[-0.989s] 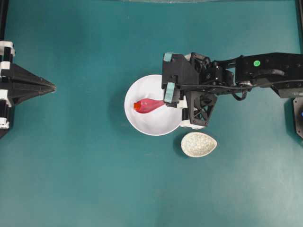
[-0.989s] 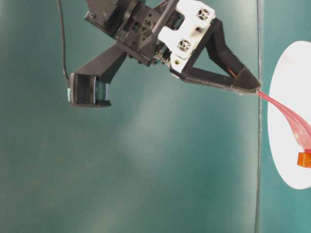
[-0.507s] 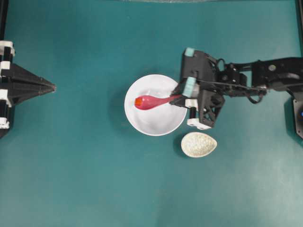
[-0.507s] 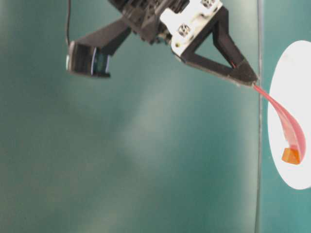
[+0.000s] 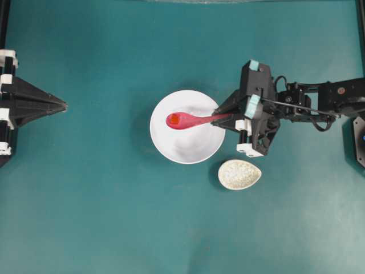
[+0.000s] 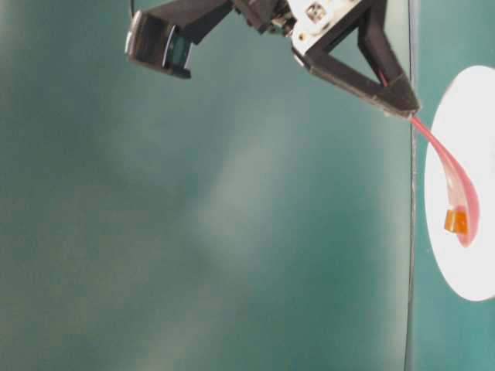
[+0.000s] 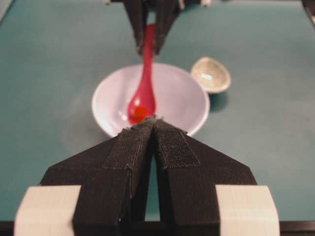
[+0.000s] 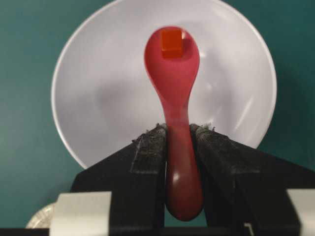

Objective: Grip the spoon and scoop the red block from the bowl with right arm.
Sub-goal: 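Slide the spoon under the red cube, scooping it onto the spoon, then lift the spoon carrying the red cube up out of the bowl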

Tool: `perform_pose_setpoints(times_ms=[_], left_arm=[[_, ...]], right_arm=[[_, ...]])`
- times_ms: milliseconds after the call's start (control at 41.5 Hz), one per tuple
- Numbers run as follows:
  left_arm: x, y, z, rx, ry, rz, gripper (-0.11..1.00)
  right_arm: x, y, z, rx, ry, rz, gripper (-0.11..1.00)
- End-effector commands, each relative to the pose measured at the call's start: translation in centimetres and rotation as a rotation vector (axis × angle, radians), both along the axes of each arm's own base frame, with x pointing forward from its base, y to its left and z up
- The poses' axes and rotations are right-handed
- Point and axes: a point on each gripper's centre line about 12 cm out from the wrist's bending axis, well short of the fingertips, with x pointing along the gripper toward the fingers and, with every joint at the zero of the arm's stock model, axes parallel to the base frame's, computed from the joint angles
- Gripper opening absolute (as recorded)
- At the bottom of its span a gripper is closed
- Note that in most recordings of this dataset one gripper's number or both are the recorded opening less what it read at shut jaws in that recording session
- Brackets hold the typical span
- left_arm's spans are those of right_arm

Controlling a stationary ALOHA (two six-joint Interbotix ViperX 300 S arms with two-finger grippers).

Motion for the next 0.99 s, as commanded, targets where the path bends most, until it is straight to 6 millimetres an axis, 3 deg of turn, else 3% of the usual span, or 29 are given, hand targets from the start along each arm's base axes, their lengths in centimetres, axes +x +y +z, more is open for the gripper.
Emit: perform_pose_setpoints(times_ms=[0, 314, 965], left_arm=[[0.2, 0.1, 0.8, 0.001, -0.021, 0.003, 0.0], [0.2, 0.1, 0.7, 0.001, -0.02, 0.003, 0.0], [0.2, 0.1, 0.9, -0.004, -0.025, 0.004, 0.0]], right_arm=[[-0.1, 0.0, 0.8, -0.004, -0.056, -0.005, 0.24], [-0.9, 0.1, -0.3, -0.014, -0.089, -0.011, 0.24], [-0.7, 1.0, -2.2, -0.007, -0.072, 0.005, 0.24]])
